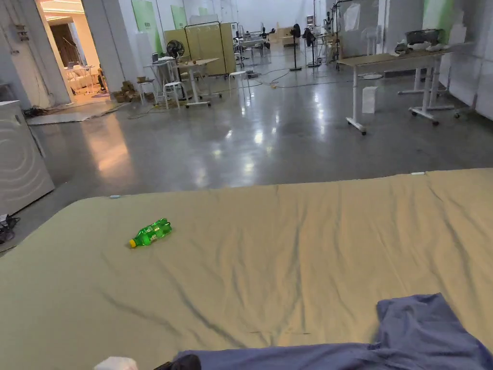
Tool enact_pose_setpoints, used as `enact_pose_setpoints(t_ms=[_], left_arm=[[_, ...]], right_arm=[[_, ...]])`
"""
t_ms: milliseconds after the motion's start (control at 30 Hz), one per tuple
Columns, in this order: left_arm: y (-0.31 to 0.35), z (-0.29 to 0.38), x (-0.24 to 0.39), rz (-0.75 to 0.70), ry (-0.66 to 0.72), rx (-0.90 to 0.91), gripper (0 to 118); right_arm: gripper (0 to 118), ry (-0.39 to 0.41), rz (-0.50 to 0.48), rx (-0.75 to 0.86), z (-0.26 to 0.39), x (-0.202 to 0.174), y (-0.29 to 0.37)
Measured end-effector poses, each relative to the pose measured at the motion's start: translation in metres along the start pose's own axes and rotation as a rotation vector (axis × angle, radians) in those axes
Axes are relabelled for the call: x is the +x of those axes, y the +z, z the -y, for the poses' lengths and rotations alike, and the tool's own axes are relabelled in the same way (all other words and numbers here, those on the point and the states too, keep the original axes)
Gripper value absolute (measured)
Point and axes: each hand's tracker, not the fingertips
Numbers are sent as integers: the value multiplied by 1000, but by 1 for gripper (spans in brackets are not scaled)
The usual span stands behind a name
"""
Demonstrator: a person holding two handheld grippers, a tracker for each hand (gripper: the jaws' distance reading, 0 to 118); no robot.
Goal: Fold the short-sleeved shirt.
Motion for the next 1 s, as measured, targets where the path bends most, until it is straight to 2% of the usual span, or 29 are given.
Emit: enact_pose_setpoints(t_ms=[33,67,100,133,167,200,333,400,467,533,633,767,833,867,933,1000], left_arm=[[-19,-2,-12,-15,18,-60,9],[-36,-4,-23,-22,33,-110,22],[-55,-5,-38,-3,67,-146,45],[-72,-7,-50,8,88,-201,64],[-91,-8,-57,-24,94,-215,77],[-108,-8,-67,-66,87,-229,80],[-179,2,-99,-281,-20,-353,80],[-212,5,-112,-290,-32,-462,80],[-233,13,-125,-279,36,-499,80],[-253,18,-131,-292,48,-508,78],[-262,21,-125,-384,72,-544,66],[-263,26,-110,-377,-71,-566,48],[-270,27,-110,-359,-110,-570,17],[-275,29,-104,-356,-115,-586,10],[-284,35,-97,-360,-179,-630,8],[-292,37,-94,-372,-179,-653,8]], right_arm=[[0,-13,-7,-40,4,2,-1],[0,1,-22,-45,5,3,-1],[0,6,-25,-39,7,4,1],[0,6,-28,-42,10,6,3],[0,3,-28,-50,14,9,4],[0,-3,-19,-75,17,10,3],[0,-14,21,-125,29,18,0],[0,-9,38,-148,34,19,0],[0,10,58,-170,38,19,1],[0,47,82,-182,41,18,4],[0,112,129,-212,45,19,7],[0,123,152,-236,49,22,6],[0,96,149,-246,50,25,1],[0,86,148,-245,50,26,-3],[0,80,146,-243,46,29,-10],[0,91,128,-232,39,35,-24]])
